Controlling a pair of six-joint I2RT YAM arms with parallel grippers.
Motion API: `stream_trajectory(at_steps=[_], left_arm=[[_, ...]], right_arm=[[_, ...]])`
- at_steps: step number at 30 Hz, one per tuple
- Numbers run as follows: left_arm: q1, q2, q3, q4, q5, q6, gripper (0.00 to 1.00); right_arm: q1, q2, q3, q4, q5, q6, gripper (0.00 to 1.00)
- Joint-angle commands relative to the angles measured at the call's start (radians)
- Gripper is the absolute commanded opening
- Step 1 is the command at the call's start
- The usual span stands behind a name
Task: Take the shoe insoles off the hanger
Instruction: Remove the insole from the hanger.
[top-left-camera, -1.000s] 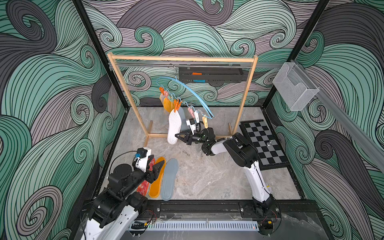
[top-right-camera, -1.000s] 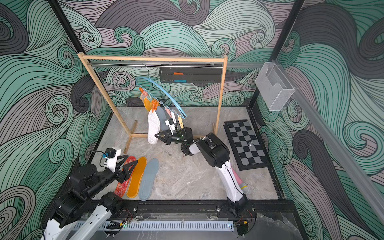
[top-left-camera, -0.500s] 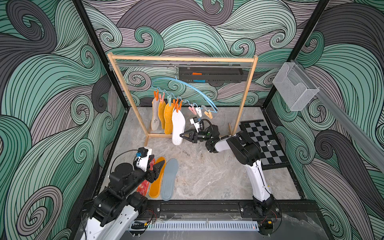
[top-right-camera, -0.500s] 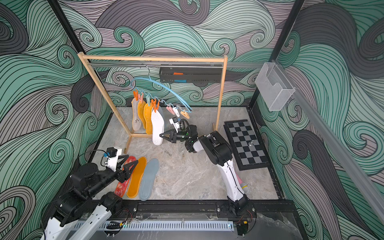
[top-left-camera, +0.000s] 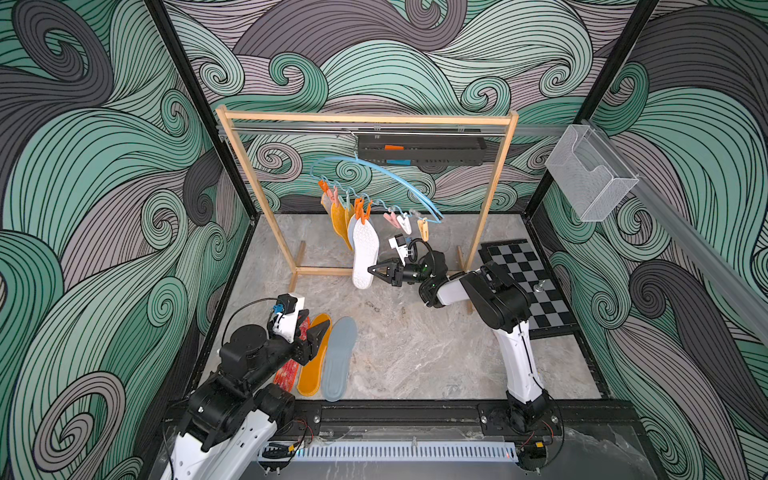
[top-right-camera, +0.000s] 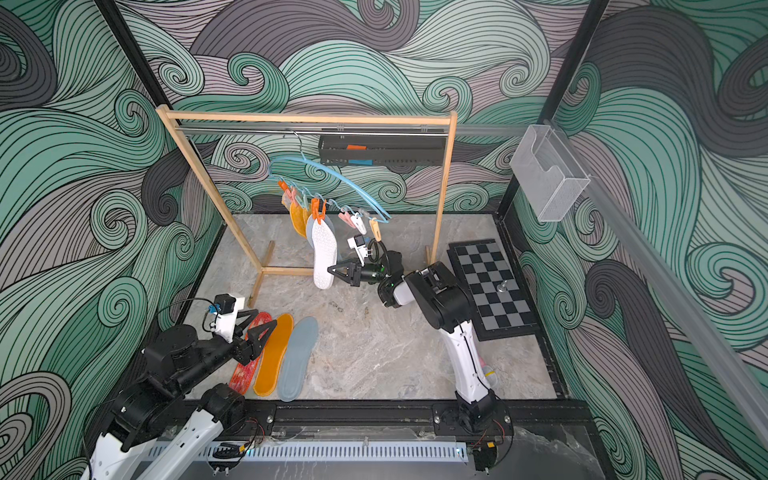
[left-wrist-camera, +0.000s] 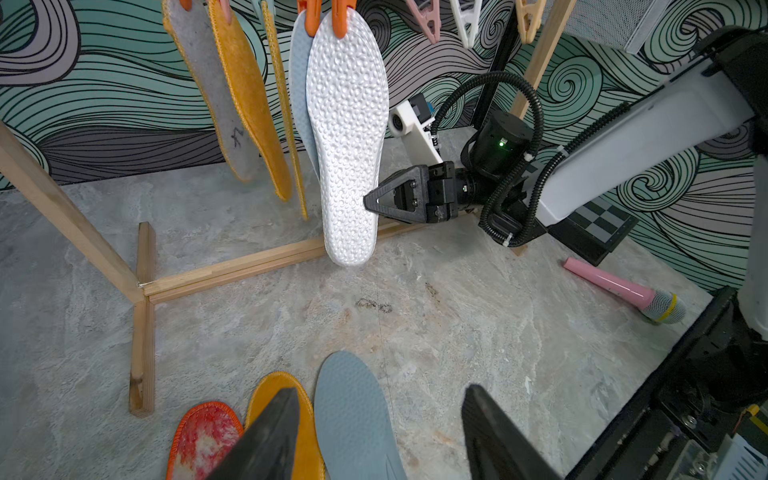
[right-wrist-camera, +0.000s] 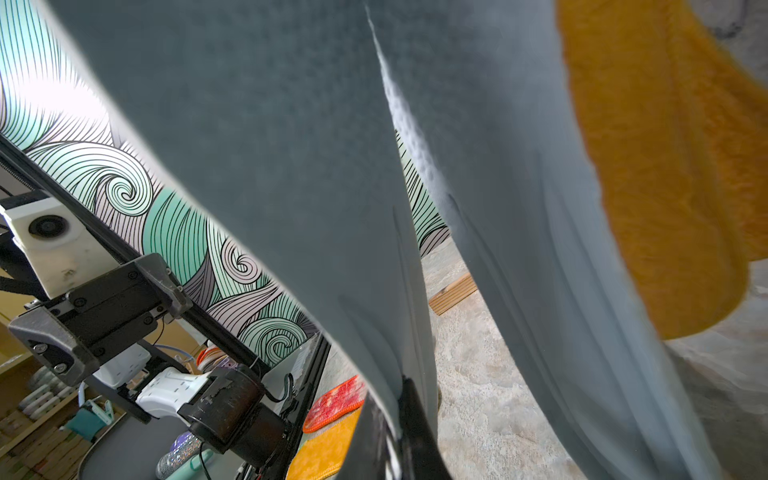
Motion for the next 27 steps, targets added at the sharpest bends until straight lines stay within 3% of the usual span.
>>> stream_trajectory(at_steps=[1, 9, 12, 21, 27], left_arm=[[-0.004, 0.041, 0.004, 0.018, -0.001, -0.004, 0.64], [-0.004, 0.273, 0.106, 0.154, 0.04, -0.061, 0.64], [-0.004, 0.386, 0.154, 0.234, 0.005, -0.071, 0.64], [-0.006, 0.797, 0.435, 0.352, -0.054, -0.149, 0.6], [-0.017, 0.908, 0.505, 0.436, -0.02, -0.153, 0.6]], right_arm=[[-0.009, -0.021, -0.011, 0.044, 0.014, -0.003, 0.08], [-0.012, -0.039, -0.048, 0.044, 0.045, -0.014, 0.08], [-0.012, -0.04, -0.06, 0.044, 0.066, -0.014, 0.08], [-0.012, -0.051, -0.094, 0.044, 0.116, -0.026, 0.08], [-0.021, -0.057, -0.104, 0.044, 0.117, -0.026, 0.08]])
